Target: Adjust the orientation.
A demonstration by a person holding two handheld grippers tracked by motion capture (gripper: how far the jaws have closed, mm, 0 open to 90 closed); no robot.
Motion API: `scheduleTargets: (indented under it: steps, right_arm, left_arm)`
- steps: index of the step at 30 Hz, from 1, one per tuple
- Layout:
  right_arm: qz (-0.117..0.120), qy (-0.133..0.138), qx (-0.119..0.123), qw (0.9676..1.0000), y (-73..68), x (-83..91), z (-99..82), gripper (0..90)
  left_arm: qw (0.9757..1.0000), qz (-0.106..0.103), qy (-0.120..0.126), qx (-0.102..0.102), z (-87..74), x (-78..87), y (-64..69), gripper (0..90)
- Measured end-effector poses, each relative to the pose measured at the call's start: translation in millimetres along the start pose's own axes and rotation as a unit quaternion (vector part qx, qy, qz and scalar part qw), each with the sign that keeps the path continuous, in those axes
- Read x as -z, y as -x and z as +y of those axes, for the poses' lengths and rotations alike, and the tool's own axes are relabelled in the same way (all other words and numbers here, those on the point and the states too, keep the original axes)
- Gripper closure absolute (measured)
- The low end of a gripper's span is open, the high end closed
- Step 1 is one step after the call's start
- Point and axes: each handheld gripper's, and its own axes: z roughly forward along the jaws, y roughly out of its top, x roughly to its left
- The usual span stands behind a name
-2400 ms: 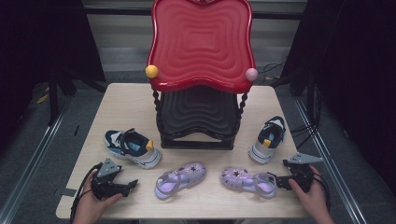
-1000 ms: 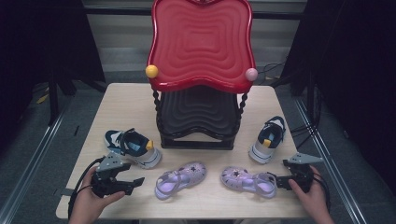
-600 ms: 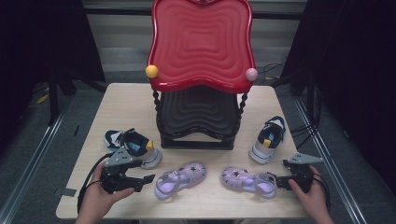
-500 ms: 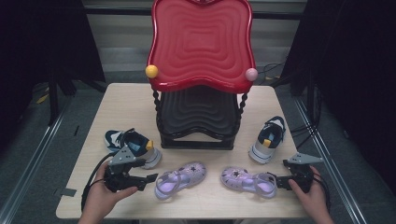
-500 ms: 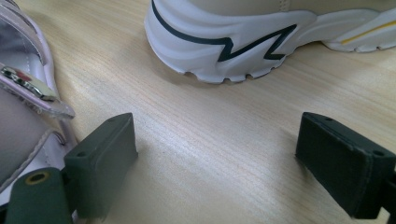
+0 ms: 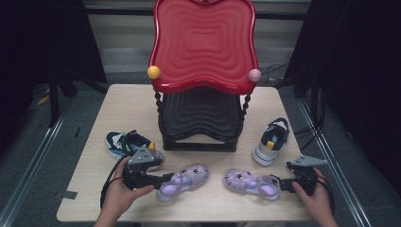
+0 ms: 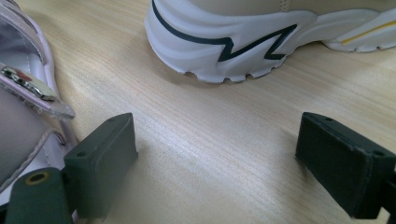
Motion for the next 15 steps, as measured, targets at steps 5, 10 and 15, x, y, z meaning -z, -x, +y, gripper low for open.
scheduleTargets:
  steps: [5, 10, 15]
  right_arm:
    - [0.001, -0.001, -0.001, 1.0, -0.3, 0.1, 0.0, 11.5]
    - [0.001, -0.001, -0.001, 1.0, -0.3, 0.1, 0.0, 11.5]
    - [0.0, -0.001, -0.001, 1.0, -0.3, 0.1, 0.0, 11.5]
  left_arm:
    - [1.0, 0.001, -0.001, -0.002, -0.4, -3.4, 1.0, 33.3]
    - [1.0, -0.004, 0.005, -0.005, 0.0, -7.3, 2.6, 34.3]
    - [0.9999, -0.007, -0.007, -0.011, -2.7, -12.1, 4.4, 35.9]
